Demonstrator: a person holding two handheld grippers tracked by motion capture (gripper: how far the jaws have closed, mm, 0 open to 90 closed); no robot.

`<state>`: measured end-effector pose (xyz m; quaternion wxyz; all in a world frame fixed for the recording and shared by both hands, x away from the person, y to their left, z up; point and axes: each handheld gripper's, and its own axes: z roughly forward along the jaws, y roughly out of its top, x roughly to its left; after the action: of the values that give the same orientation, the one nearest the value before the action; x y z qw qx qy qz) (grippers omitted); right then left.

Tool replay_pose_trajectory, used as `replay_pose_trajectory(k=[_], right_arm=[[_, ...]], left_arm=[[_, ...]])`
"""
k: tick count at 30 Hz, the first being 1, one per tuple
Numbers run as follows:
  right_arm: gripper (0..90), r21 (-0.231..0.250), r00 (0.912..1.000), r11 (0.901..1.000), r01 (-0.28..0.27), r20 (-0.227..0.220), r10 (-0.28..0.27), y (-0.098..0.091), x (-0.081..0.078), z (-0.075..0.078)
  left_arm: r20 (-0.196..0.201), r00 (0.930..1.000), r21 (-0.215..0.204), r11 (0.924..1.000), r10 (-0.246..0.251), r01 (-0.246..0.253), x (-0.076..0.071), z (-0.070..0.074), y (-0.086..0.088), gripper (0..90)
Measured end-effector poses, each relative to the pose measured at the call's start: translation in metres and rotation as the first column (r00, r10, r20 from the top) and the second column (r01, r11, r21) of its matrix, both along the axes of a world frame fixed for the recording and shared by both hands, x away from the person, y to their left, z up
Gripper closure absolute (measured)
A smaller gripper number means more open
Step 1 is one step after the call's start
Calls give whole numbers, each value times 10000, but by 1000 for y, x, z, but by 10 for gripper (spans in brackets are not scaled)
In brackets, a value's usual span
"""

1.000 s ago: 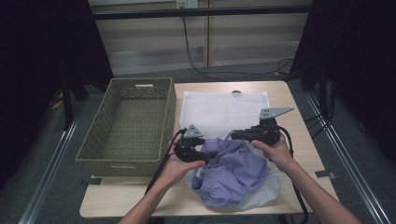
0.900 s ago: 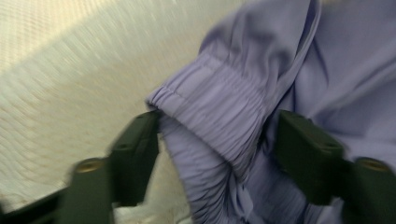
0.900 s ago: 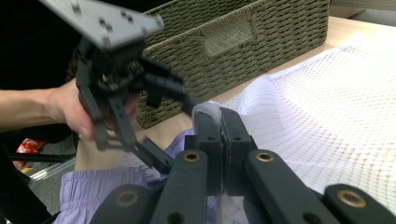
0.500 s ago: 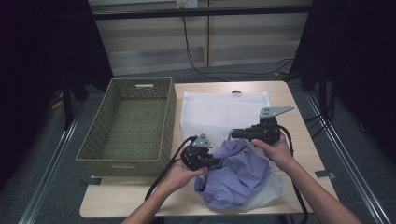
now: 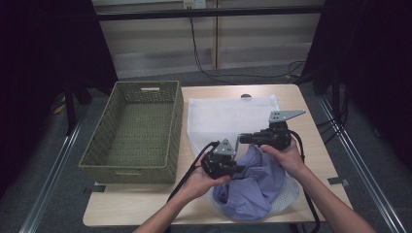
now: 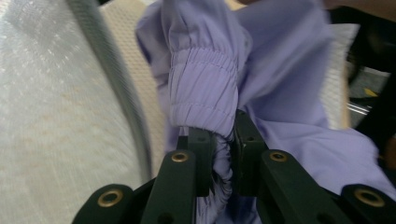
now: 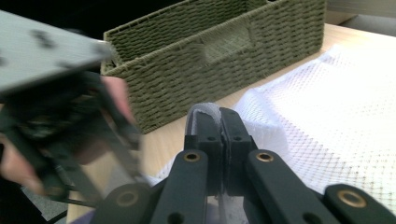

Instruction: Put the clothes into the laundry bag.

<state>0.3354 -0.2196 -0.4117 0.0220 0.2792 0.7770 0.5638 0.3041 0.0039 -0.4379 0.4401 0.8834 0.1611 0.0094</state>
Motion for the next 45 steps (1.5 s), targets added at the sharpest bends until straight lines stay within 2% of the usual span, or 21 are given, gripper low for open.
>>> replay_pose_trajectory(k=[2, 3, 4, 8, 12, 14, 17, 18, 23, 27, 29, 32, 33, 35, 38, 40, 42, 45], right_arm=[[887, 29, 10000, 10000, -83, 49, 83, 1, -1, 3], [887, 68, 9999, 9999, -132, 70, 132, 2, -2, 4], [887, 66, 9998, 9998, -161, 87, 160, 2, -2, 4], [888, 21, 9997, 9998, -210, 111, 210, 1, -5, 6], [887, -82, 9998, 9998, -166, 56, 166, -2, -6, 4], [887, -187, 9999, 9997, -160, 37, 161, -2, -6, 3], [886, -295, 9999, 9995, -124, 41, 125, -3, -7, 2], [886, -336, 9999, 9994, -112, 54, 114, -3, -7, 1], [885, -601, 9998, 9980, -170, -110, 164, -2, -9, -4], [884, -1001, 9992, 9948, -204, -351, 169, -3, -13, -13], [884, -1141, 9988, 9933, -200, -462, 148, -6, -14, -18], [884, -1082, 9981, 9941, -119, -614, 53, -12, -16, -25], [883, -1023, 9976, 9947, -119, -693, 48, -13, -17, -28], [884, -1062, 9962, 9942, -164, -869, 72, -14, -18, -35], [883, -1086, 9947, 9939, -196, -1028, 84, -15, -19, -40], [881, -1098, 9939, 9937, -215, -1098, 94, -15, -19, -42], [880, -1049, 9934, 9943, -204, -1141, 83, -15, -18, -43], [880, -1025, 9934, 9946, -161, -1150, 43, -15, -17, -43]], left_arm=[[173, 9998, 256, 9996, 141, -145, 7, -1, -7, 809], [169, 9997, 223, 9996, 191, -194, 10, -1, -9, 809], [251, 9992, 420, 9986, 307, -317, 13, -1, -11, 809], [168, 9959, 145, 9959, 894, -896, 21, -5, -7, 809], [184, 9906, 365, 9900, 1355, -1361, 27, -13, 0, 809], [426, 9894, 583, 9883, 1385, -1408, 28, -16, 1, 810], [526, 9865, 852, 9836, 1549, -1589, 29, -20, 5, 810], [495, 9864, 763, 9841, 1570, -1605, 30, -22, 5, 809], [550, 9799, 1188, 9732, 1917, -1970, 30, -31, 10, 808], [387, 9815, 1688, 9669, 1877, -1916, 34, -46, 13, 806], [318, 9806, 1628, 9670, 1935, -1961, 35, -50, 13, 805], [285, 9824, 1740, 9668, 1848, -1869, 35, -52, 13, 800], [325, 9820, 1879, 9639, 1860, -1888, 35, -52, 13, 797], [285, 9834, 1796, 9669, 1793, -1815, 36, -54, 14, 786], [72, 9905, 1653, 9767, 1377, -1369, 39, -55, 20, 750], [-122, 9902, 1424, 9804, 1390, -1359, 38, -54, 20, 708], [-322, 9914, 1204, 9852, 1268, -1221, 35, -50, 21, 658], [-222, 9926, 1093, 9872, 1190, -1159, 27, -39, 22, 591]])
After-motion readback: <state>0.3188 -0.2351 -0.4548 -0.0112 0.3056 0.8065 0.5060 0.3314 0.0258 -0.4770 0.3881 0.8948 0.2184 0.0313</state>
